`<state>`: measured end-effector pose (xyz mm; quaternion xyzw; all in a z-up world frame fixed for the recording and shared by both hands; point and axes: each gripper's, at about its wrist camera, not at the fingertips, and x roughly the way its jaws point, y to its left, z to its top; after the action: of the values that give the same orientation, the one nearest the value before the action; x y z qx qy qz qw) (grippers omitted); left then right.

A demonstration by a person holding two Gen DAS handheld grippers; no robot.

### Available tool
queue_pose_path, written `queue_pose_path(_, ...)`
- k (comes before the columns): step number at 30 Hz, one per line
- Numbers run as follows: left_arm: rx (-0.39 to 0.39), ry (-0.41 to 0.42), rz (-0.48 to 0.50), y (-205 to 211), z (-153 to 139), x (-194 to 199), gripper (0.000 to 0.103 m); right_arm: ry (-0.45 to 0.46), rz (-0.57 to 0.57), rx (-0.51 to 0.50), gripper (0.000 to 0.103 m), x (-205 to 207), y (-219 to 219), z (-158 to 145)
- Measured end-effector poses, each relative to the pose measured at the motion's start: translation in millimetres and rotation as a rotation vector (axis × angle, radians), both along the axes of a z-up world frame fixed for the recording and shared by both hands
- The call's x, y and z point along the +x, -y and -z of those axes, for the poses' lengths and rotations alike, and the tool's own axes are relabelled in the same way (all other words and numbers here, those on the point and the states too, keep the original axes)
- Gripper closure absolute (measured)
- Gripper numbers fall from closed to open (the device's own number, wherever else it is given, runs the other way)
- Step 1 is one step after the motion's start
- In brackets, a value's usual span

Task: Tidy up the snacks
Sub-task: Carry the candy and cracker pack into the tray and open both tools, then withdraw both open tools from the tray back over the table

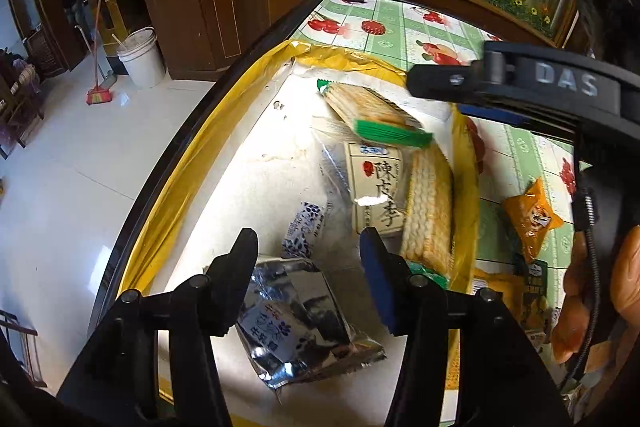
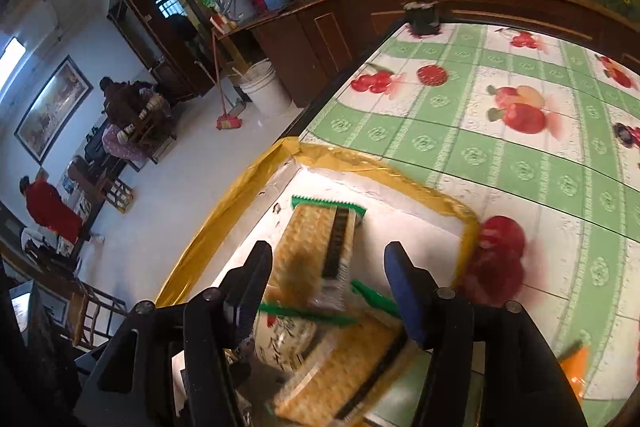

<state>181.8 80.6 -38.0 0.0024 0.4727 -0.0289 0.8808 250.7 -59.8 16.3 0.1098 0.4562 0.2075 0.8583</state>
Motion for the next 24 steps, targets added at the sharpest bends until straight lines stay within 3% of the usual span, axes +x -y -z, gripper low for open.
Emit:
queue_pose_path(6, 0.001, 0.054, 0.020, 12, -15, -18, 0.050, 0.046, 0.059, 0.045, 0.038, -35, 45, -21)
queue_pose_path(15, 0.017, 0.119, 0.080, 41, -31, -51, 0.049, 0.098, 0.108, 0.032, 0.036, -93, 89, -38)
queue_pose_path(24, 0.024, 0.125, 0.144, 68, -33, -78, 0.049, 0.140, 0.151, 0.039, 0.036, -163, 134, -46)
